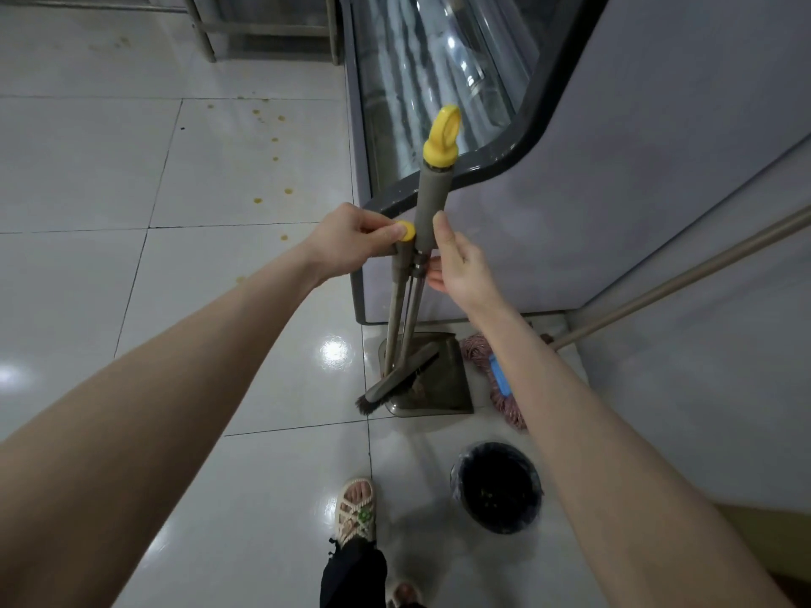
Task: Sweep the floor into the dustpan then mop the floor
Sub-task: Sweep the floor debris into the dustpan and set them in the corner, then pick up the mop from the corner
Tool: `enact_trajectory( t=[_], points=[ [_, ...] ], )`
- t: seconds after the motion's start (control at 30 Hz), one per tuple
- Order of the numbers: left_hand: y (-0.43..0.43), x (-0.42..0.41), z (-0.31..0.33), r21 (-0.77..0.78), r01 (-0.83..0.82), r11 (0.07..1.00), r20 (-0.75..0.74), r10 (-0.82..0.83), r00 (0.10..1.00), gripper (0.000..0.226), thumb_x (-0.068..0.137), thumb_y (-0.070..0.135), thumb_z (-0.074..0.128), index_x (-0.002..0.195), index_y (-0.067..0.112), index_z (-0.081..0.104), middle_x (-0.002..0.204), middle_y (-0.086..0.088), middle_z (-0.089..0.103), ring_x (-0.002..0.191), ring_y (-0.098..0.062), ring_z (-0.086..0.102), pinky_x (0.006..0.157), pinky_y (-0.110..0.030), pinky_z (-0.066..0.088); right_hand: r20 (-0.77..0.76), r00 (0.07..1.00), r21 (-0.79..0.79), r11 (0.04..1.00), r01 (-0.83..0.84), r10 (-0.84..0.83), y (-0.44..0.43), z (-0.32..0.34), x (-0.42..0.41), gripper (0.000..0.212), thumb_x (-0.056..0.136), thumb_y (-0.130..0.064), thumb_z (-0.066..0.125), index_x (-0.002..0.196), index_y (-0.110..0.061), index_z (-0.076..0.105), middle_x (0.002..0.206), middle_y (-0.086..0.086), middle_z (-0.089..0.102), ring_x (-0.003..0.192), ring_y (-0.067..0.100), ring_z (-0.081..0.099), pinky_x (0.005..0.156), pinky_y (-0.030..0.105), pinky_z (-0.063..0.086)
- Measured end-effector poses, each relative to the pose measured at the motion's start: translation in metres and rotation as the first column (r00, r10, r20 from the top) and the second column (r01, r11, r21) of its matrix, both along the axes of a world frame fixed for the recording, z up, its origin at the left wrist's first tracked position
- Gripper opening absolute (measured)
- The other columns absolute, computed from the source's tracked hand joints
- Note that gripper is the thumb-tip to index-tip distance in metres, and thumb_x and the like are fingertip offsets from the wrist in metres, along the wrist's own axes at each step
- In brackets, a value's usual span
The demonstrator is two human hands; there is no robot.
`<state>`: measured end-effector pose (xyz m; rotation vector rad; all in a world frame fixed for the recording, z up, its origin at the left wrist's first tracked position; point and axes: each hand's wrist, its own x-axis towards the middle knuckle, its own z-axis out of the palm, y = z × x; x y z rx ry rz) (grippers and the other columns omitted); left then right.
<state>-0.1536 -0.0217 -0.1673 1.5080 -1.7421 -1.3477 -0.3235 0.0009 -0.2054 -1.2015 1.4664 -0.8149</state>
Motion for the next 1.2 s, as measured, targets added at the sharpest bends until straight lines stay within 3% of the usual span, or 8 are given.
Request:
enact_trajectory(
  t=[0.1, 0.17, 0.23, 0.47, 0.57, 0.87, 1.07, 1.2],
  points=[
    [0.005, -0.005, 0.005, -0.121, -0.024, 0.992, 0.111, 0.038, 0.993, 0.023, 0.086, 0.041, 0.065, 0.101, 0.025, 0.073, 0.084, 0.016, 0.065, 0.084, -0.001, 0.059, 0.071, -0.012, 0.041, 0.078, 0.996, 0.061, 0.998, 0.029, -0.033, 0.010, 0.005, -0.011, 0.048, 0.082, -0.075, 0.036, 0.109, -0.044, 0.060, 0.102, -0.014, 0.068, 0.090, 0.010, 0.066, 0.073, 0.024, 0.050],
    [0.010, -0.007, 0.012, -0.165, 0.012, 0.986, 0.247, 0.029, 0.968, 0.030, 0.089, 0.042, 0.061, 0.110, 0.023, 0.071, 0.092, 0.011, 0.066, 0.093, -0.010, 0.059, 0.082, -0.024, 0.045, 0.080, 0.993, 0.114, 0.991, 0.072, -0.081, 0.013, 0.010, -0.020, 0.065, 0.089, -0.069, 0.034, 0.140, -0.030, 0.045, 0.125, -0.005, 0.056, 0.097, 0.013, 0.062, 0.068, 0.022, 0.050],
    [0.017, -0.007, 0.023, -0.182, 0.015, 0.983, 0.349, 0.050, 0.936, 0.031, 0.092, 0.040, 0.057, 0.117, 0.024, 0.068, 0.108, 0.004, 0.067, 0.106, -0.018, 0.058, 0.096, -0.038, 0.043, 0.090, 0.984, 0.170, 0.976, 0.136, -0.153, 0.018, 0.022, -0.032, 0.067, 0.091, -0.063, 0.037, 0.145, -0.023, 0.038, 0.135, 0.001, 0.050, 0.093, 0.012, 0.062, 0.064, 0.021, 0.051],
    [0.062, -0.031, 0.069, -0.114, 0.022, 0.993, 0.263, 0.009, 0.965, 0.029, 0.091, 0.028, 0.062, 0.115, 0.014, 0.068, 0.106, 0.000, 0.068, 0.103, -0.017, 0.062, 0.086, -0.025, 0.044, 0.132, 0.946, 0.128, 0.951, 0.282, -0.298, 0.062, 0.079, -0.081, 0.039, 0.096, -0.041, 0.051, 0.125, -0.013, 0.053, 0.104, 0.005, 0.062, 0.083, 0.016, 0.066, 0.072, 0.027, 0.055],
    [0.072, -0.055, 0.093, -0.127, 0.027, 0.992, 0.241, 0.005, 0.970, 0.040, 0.091, 0.033, 0.062, 0.125, 0.013, 0.062, 0.116, -0.003, 0.066, 0.105, -0.015, 0.060, 0.095, -0.028, 0.046, 0.149, 0.922, 0.098, 0.933, 0.346, -0.357, 0.078, 0.108, -0.106, 0.029, 0.098, -0.034, 0.052, 0.113, -0.010, 0.055, 0.093, 0.008, 0.061, 0.070, 0.016, 0.063, 0.066, 0.027, 0.052],
    [0.070, -0.171, 0.152, -0.188, 0.097, 0.977, 0.095, -0.080, 0.992, 0.039, 0.089, 0.029, 0.065, 0.122, 0.008, 0.063, 0.108, -0.009, 0.067, 0.093, -0.012, 0.059, 0.080, -0.021, 0.043, 0.157, 0.828, 0.016, 0.840, 0.543, -0.538, 0.103, 0.171, -0.207, 0.020, 0.098, -0.029, 0.052, 0.082, -0.019, 0.052, 0.078, 0.006, 0.059, 0.041, 0.002, 0.060, 0.047, 0.019, 0.050],
    [0.031, -0.260, 0.167, -0.171, 0.217, 0.961, 0.054, -0.211, 0.976, 0.042, 0.089, 0.033, 0.065, 0.124, 0.011, 0.062, 0.107, -0.007, 0.067, 0.102, -0.019, 0.062, 0.089, -0.029, 0.048, 0.164, 0.731, -0.003, 0.741, 0.672, -0.662, 0.093, 0.195, -0.278, 0.016, 0.098, -0.027, 0.053, 0.091, -0.012, 0.054, 0.077, 0.007, 0.058, 0.040, 0.002, 0.058, 0.050, 0.021, 0.050],
    [-0.008, -0.312, 0.155, -0.141, 0.296, 0.945, 0.035, -0.294, 0.955, 0.042, 0.089, 0.035, 0.065, 0.124, 0.011, 0.061, 0.102, -0.003, 0.064, 0.097, -0.015, 0.059, 0.083, -0.023, 0.043, 0.165, 0.682, -0.002, 0.691, 0.722, -0.712, 0.070, 0.194, -0.319, 0.017, 0.098, -0.025, 0.052, 0.104, -0.008, 0.054, 0.087, 0.013, 0.059, 0.059, 0.015, 0.059, 0.054, 0.022, 0.049]
  ],
)
